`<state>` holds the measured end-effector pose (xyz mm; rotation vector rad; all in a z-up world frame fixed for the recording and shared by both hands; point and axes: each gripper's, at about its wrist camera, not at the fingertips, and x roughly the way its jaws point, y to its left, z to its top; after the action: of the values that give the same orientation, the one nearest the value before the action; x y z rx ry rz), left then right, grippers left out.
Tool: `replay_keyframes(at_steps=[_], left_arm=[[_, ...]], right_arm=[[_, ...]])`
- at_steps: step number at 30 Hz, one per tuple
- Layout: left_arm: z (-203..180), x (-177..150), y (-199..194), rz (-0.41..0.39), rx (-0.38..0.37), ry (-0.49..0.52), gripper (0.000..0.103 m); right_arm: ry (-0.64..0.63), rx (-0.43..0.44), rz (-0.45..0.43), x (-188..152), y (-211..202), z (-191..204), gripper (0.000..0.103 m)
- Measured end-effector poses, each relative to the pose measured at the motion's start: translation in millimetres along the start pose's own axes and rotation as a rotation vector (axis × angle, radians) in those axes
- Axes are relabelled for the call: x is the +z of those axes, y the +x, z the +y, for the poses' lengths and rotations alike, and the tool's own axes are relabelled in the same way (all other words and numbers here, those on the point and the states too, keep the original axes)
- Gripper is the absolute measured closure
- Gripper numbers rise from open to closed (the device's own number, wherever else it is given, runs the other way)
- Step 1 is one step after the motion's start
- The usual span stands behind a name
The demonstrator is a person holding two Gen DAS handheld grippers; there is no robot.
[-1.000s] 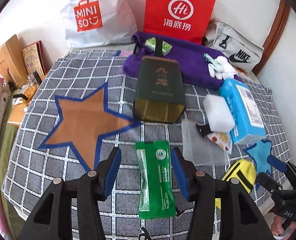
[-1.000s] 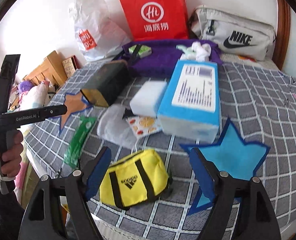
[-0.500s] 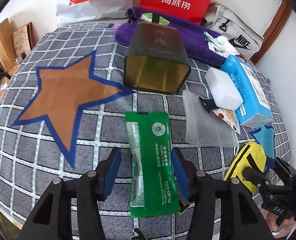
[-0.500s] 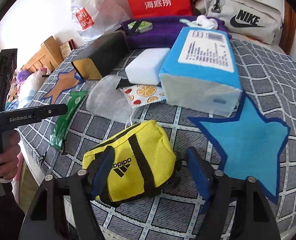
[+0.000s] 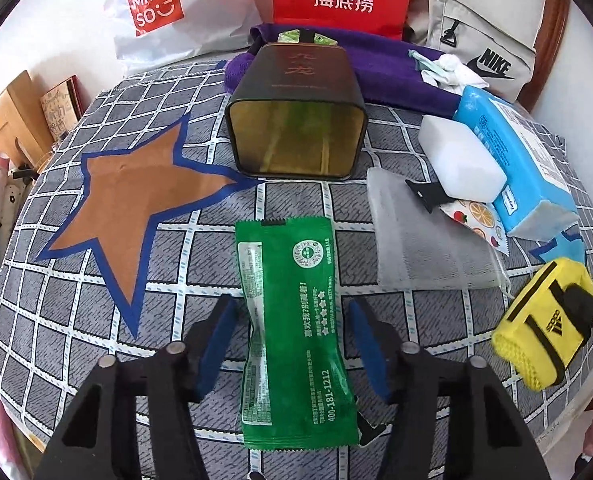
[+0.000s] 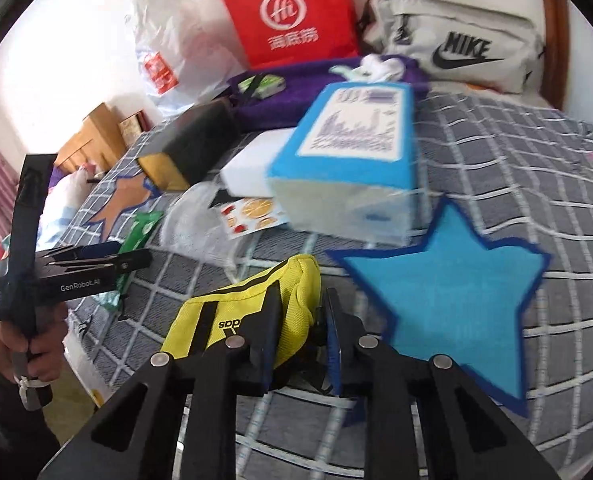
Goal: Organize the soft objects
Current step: 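Grasp the green snack packet with the left gripper while the right grasps the yellow Adidas pouch, then carry the green packet with the left gripper onto the purple towel while the right places the yellow pouch there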
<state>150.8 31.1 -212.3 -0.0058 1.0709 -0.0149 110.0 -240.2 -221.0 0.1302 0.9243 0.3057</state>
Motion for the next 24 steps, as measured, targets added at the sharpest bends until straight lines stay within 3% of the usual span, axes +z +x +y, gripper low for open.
replay_keyframes(at_steps=[2, 8, 12, 16, 24], left_arm=[[1.3, 0.3, -1.6, -0.007, -0.011, 0.0, 0.066], [2.4, -1.5, -3.9, -0.012, -0.059, 0.004, 0.075], [5.1, -1.7, -5.3, -0.003, -0.079, -0.01, 0.077], [8.8, -3.7, -10.1, 0.018, -0.087, -0.038, 0.077], [14.8, -3.6, -33.6, -0.008, -0.084, -0.058, 0.077]], right_arm=[[0.024, -0.026, -0.012, 0.0, -5.4, -11.1, 0.082], [0.111, 0.002, 0.035, -7.4, 0.6, -37.1, 0.072], [0.1, 0.004, 0.025, -11.3, 6.2, -35.2, 0.071], [0.099, 0.016, 0.015, -10.8, 2.0, -31.7, 0.082], [0.085, 0.009, -0.02, -1.2, -22.9, -21.1, 0.085]])
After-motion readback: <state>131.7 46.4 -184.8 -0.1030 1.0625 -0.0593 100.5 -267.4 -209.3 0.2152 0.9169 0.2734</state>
